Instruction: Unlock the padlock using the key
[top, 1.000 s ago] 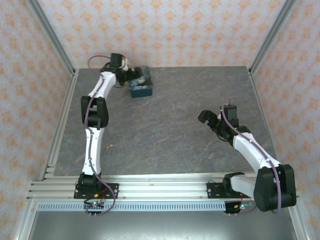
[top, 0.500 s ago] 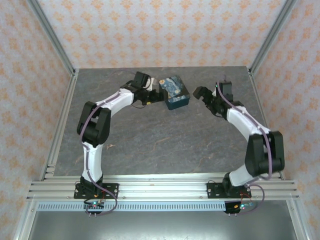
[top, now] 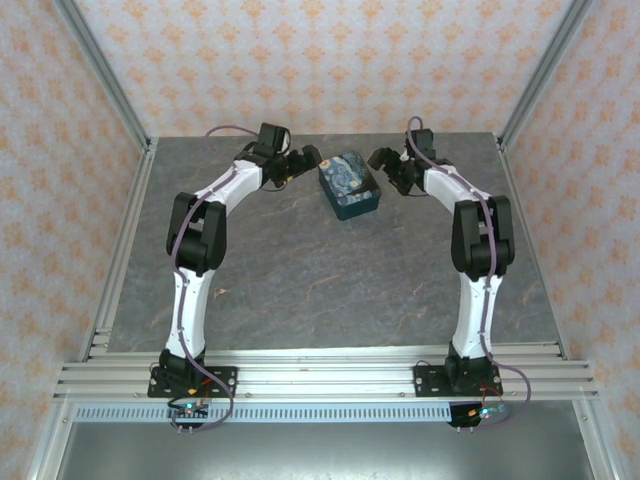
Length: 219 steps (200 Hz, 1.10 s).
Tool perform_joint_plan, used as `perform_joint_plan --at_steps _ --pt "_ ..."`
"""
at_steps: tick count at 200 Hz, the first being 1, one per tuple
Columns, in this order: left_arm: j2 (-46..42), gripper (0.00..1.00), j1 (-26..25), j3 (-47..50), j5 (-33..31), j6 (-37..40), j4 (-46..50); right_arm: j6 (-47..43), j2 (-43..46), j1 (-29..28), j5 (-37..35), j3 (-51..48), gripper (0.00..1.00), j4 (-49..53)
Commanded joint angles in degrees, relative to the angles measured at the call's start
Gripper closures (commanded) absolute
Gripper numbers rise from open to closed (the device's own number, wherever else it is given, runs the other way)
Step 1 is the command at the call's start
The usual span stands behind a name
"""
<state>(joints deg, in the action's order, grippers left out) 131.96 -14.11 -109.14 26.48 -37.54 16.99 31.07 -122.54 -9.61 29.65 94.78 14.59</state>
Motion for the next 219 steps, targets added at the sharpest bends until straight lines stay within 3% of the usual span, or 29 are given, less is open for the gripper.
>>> perform_joint_plan --at_steps 1,32,91,114,139,176,219 --pt "1.5 0.00 0.1 -4.5 -1.3 -1.7 2.9 -1.8 -0.6 -3.1 1.6 3.7 0.14 4.8" --pt "4.1 0.00 0.4 -9.3 -1.0 -1.7 5.5 -2.3 4.2 -7.8 2.3 -2.5 0.17 2.3" --pt "8.5 0.00 1.6 -16.8 4.1 0.6 9.8 4.9 26.6 -19.6 2.8 -31.0 0.17 -12.6" --pt "9.9 0.00 1.3 -18.8 8.9 0.1 9.2 6.4 36.9 -19.4 -2.5 -40.5 0.15 -13.4" --pt "13.0 0.00 -0.2 -25.1 12.0 0.1 11.3 4.9 44.5 -17.0 -5.5 -43.6 0.12 -8.8" --pt "20.4 0.00 -2.6 -37.3 14.3 -2.8 13.6 4.5 49.4 -14.4 -6.6 -45.4 0.09 -5.1" --pt "22.3 0.00 -6.4 -38.4 25.2 -5.6 6.4 5.3 51.3 -9.0 -9.4 -46.1 0.07 -4.1"
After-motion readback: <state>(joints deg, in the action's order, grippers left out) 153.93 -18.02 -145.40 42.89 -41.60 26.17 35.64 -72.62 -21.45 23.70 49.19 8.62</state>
